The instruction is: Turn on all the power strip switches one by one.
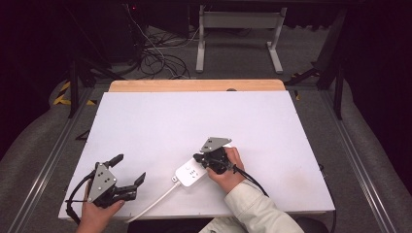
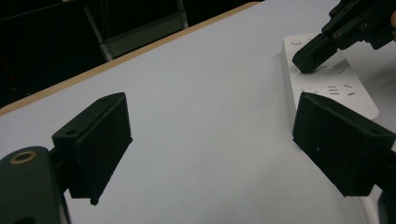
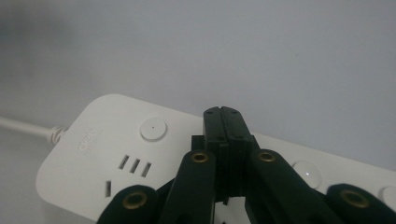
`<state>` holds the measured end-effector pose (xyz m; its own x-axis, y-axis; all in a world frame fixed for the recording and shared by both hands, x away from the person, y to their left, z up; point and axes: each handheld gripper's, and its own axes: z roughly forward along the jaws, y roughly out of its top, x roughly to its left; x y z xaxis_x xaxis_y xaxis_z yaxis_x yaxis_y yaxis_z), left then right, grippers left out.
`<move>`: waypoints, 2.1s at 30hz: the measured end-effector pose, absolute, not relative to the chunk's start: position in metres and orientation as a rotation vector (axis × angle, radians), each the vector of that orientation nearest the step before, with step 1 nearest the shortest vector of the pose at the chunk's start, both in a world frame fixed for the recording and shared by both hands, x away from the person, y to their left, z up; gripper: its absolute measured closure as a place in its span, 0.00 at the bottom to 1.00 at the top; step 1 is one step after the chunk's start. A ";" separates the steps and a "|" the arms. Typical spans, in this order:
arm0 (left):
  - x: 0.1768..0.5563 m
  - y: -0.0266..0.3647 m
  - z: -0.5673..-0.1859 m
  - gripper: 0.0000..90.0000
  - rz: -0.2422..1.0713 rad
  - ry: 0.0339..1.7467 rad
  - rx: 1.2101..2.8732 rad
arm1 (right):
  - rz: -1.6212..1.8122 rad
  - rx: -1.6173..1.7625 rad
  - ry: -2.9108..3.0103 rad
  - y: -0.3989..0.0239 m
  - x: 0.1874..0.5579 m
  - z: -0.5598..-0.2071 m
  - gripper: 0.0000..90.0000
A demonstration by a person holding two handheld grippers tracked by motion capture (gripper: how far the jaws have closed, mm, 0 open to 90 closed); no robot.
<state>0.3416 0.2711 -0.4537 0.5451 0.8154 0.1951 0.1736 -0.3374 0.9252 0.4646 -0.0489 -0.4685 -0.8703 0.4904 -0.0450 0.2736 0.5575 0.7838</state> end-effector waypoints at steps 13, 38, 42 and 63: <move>0.341 0.271 -0.454 0.13 0.835 0.820 1.821 | 1.228 0.652 2.523 -0.049 0.466 -0.472 1.00; 0.342 0.272 -0.454 0.13 0.839 0.826 1.818 | 1.338 0.564 2.448 -0.054 0.452 -0.434 1.00; 0.342 0.272 -0.454 0.13 0.839 0.826 1.818 | 1.343 0.549 2.459 -0.051 0.451 -0.434 1.00; 0.342 0.272 -0.454 0.13 0.838 0.823 1.819 | 1.214 0.466 2.599 -0.025 0.447 -0.464 1.00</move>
<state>0.3415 0.2717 -0.4537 0.5408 0.8188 0.1926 0.1768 -0.3346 0.9256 0.4469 -0.0252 -0.4641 -0.9217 0.3802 -0.0765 0.1854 0.6053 0.7741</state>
